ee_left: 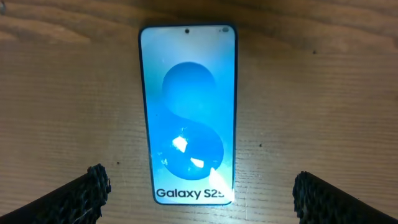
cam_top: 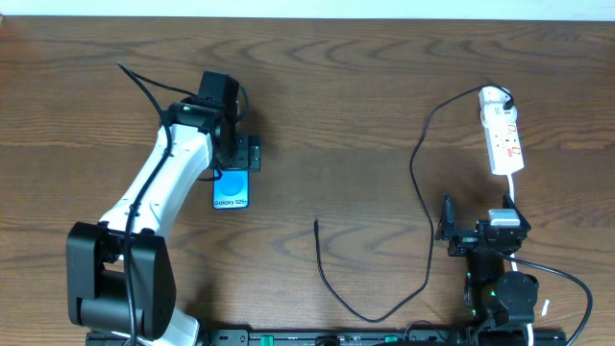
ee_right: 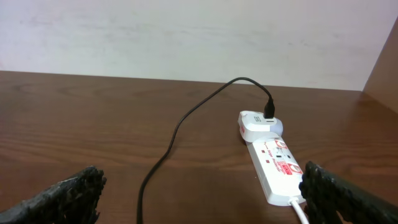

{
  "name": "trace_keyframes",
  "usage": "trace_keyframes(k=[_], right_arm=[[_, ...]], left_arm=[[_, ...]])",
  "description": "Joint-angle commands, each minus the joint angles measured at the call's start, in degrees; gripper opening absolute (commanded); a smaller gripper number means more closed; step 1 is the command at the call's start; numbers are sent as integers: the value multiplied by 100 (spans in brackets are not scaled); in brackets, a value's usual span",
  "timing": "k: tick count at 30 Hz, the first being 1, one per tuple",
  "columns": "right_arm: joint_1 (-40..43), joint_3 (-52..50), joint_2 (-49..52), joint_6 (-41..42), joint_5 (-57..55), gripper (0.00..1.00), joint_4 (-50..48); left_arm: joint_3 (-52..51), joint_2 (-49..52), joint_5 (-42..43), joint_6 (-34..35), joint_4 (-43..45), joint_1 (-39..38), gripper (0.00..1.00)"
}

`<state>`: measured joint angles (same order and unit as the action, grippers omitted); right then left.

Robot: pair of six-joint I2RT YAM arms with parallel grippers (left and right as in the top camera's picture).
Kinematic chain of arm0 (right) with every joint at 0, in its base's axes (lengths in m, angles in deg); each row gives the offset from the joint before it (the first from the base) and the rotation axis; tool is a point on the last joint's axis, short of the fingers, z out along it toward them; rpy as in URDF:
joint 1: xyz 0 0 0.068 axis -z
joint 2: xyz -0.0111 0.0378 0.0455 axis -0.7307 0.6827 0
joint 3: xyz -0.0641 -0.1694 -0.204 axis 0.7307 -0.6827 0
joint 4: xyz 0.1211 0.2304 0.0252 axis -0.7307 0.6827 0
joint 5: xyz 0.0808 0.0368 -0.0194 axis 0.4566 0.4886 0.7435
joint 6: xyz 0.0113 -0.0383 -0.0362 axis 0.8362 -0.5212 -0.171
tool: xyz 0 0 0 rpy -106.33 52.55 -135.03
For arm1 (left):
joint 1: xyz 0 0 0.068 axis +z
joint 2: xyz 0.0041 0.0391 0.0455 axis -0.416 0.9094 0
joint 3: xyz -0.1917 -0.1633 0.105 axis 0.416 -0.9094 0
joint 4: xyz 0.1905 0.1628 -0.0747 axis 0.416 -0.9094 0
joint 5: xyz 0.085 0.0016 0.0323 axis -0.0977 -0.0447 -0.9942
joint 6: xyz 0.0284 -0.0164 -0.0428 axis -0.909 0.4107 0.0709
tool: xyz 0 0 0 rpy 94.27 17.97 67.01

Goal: Plug charger to phone and switch on socket
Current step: 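Lower the open left gripper down onto the phone's top end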

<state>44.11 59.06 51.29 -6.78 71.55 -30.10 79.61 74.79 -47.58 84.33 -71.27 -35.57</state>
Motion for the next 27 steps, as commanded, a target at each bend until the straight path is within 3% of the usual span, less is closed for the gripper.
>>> trace_keyframes(k=[1, 27], right_arm=[[-59, -11, -42, 55, -28, 99, 20], [-59, -11, -39, 55, -28, 99, 20]], left_arm=[[-184, 76, -15, 55, 101, -9, 97], [-302, 492, -205, 131, 350, -9, 97]])
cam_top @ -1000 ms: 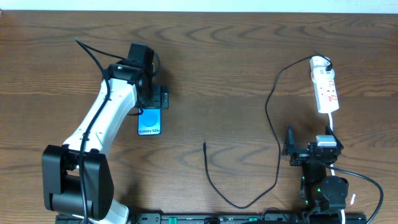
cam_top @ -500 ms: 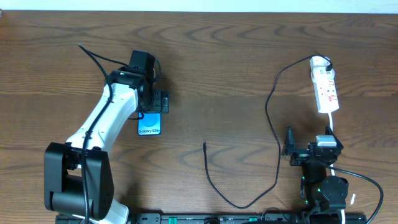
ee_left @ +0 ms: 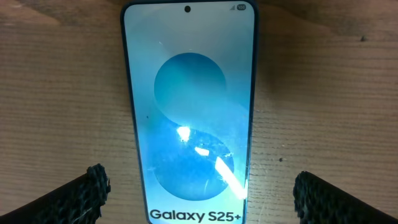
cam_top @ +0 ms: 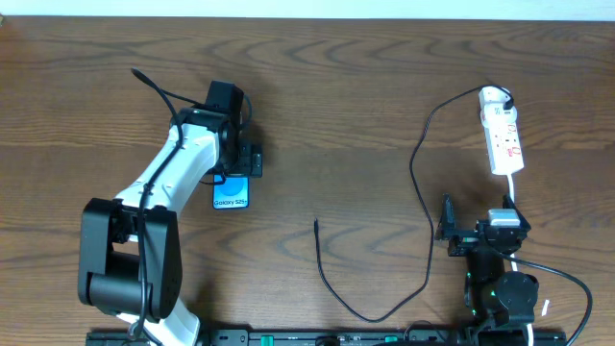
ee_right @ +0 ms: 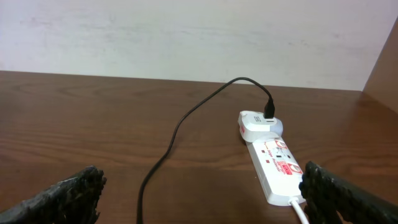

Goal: Plug charger to phone and switch on socket
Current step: 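Lower the open left gripper down onto the phone's top end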

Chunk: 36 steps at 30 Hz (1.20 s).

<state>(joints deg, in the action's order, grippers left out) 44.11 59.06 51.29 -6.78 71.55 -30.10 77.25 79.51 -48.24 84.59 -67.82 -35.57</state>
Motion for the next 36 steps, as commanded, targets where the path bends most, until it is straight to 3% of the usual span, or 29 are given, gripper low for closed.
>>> trace_keyframes(k=[1, 36], right_arm=[[-59, -11, -42, 55, -28, 99, 20], [-59, -11, -39, 55, -28, 99, 20]], left_arm=[[-66, 20, -140, 118, 7, -9, 97], [229, 420, -162, 109, 175, -2, 98]])
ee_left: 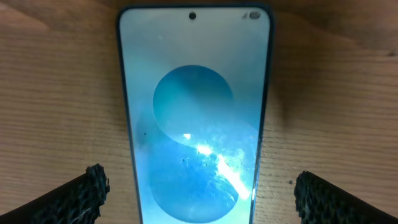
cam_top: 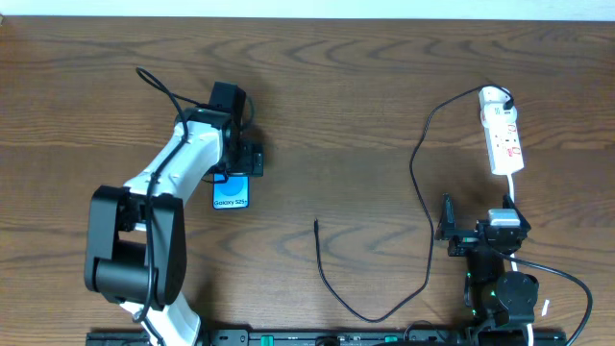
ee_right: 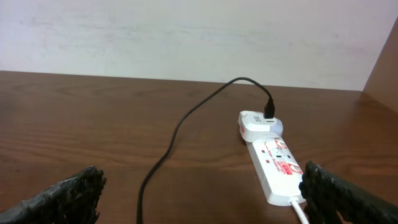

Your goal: Plug charger to phone and switch on socket

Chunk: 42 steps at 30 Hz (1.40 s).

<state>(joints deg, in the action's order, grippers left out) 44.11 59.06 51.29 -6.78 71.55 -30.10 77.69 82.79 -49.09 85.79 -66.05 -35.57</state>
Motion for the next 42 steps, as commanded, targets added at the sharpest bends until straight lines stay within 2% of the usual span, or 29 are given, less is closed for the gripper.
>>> trace_keyframes(k=[1, 26, 32, 36, 42], right_arm=[[-59, -11, -39, 55, -28, 99, 20], [-59, -11, -42, 55, -28, 99, 20], [-59, -11, -39, 55, -28, 99, 20], [-59, -11, -42, 55, -28, 99, 20], [-59, -11, -42, 55, -28, 99, 20]], left_arm=[[186, 94, -76, -11, -2, -2, 98], [157, 98, -13, -186, 20, 9, 98], [157, 162, 0, -184, 17, 192, 98], [157, 216, 426, -356, 17, 345, 98], [157, 216, 262, -352, 15, 341, 98]])
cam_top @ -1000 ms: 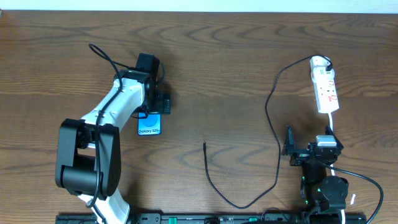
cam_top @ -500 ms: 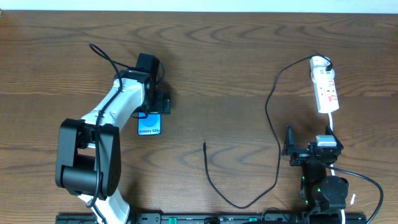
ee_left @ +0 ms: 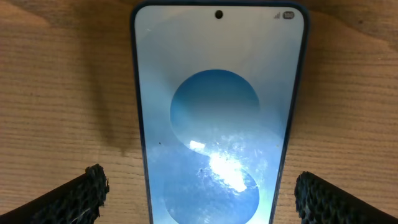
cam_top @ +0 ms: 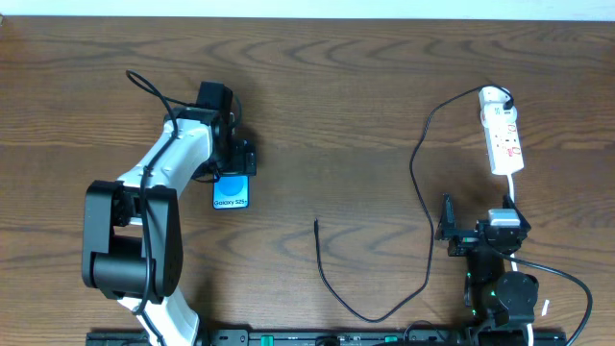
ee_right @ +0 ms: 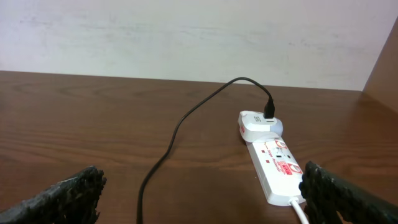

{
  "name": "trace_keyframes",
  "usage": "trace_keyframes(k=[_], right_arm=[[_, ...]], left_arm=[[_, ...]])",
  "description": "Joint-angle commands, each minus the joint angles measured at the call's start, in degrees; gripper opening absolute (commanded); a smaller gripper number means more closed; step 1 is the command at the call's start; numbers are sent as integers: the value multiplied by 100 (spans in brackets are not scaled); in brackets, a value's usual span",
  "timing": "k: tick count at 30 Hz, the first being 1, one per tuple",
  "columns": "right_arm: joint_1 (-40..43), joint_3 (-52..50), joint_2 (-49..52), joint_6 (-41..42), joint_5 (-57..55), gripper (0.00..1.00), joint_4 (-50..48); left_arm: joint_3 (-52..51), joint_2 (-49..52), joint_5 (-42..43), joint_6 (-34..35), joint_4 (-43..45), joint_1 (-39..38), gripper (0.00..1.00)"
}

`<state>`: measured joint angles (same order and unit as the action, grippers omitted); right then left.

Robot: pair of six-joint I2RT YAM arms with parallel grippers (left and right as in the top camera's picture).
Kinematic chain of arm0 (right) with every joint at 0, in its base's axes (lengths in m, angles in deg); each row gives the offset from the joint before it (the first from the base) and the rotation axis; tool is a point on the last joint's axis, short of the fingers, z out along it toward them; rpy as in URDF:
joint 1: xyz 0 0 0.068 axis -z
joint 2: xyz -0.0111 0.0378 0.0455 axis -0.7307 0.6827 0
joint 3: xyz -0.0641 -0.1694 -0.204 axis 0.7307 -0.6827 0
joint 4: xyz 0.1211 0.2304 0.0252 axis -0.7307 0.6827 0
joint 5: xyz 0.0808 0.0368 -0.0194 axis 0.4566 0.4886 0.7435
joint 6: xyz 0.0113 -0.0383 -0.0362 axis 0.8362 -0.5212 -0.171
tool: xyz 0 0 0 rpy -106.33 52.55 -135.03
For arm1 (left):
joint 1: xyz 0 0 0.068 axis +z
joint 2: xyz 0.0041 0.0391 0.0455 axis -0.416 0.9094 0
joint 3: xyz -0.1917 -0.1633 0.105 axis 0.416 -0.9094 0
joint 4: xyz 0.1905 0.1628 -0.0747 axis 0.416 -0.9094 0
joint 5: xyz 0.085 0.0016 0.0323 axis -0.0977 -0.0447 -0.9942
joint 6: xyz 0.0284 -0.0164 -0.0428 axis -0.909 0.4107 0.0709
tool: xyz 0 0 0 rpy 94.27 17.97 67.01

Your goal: Plug charger to phone and switch on socket

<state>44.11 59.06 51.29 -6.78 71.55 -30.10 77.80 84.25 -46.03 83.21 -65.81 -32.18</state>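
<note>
The phone (cam_top: 231, 198), its blue screen lit, lies flat on the wood table; it fills the left wrist view as the phone (ee_left: 217, 106). My left gripper (ee_left: 202, 202) hangs open just over it, one fingertip on each side of the phone's long edges, touching neither. The black charger cable (cam_top: 429, 240) runs from the white adaptor (cam_top: 493, 95) in the white power strip (cam_top: 504, 140) to its free end (cam_top: 316, 224), loose on the table. My right gripper (ee_right: 202, 202) rests open near the strip (ee_right: 277, 165), holding nothing.
The table's back edge meets a pale wall (ee_right: 186, 31). The strip's white lead (ee_right: 301, 211) runs toward my right arm. The cable loops across the table (cam_top: 365, 115) between the two arms.
My left gripper has come lower over the phone and shifted a little left; the phone looks larger and further right in the wrist view. Phone, cable and right arm have not moved.
My left gripper was open above the phone with the whole screen and its label in view. At each later moment it stood closer, the label dropping out of view, and now only the upper screen shows. The right arm stayed still throughout.
</note>
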Motion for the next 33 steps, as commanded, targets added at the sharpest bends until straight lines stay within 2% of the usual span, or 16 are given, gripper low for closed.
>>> trace_keyframes(k=[1, 8, 12, 33], right_arm=[[-59, -11, -39, 55, -28, 99, 20], [-59, -11, -42, 55, -28, 99, 20], [-59, -11, -39, 55, -28, 99, 20], [-59, -11, -42, 55, -28, 99, 20]], left_arm=[[146, 70, -79, -94, -9, -9, 98], [146, 70, -92, -72, 13, -26, 98], [146, 70, -426, 42, 20, -90, 98], [146, 295, -275, 68, 133, -240, 98]])
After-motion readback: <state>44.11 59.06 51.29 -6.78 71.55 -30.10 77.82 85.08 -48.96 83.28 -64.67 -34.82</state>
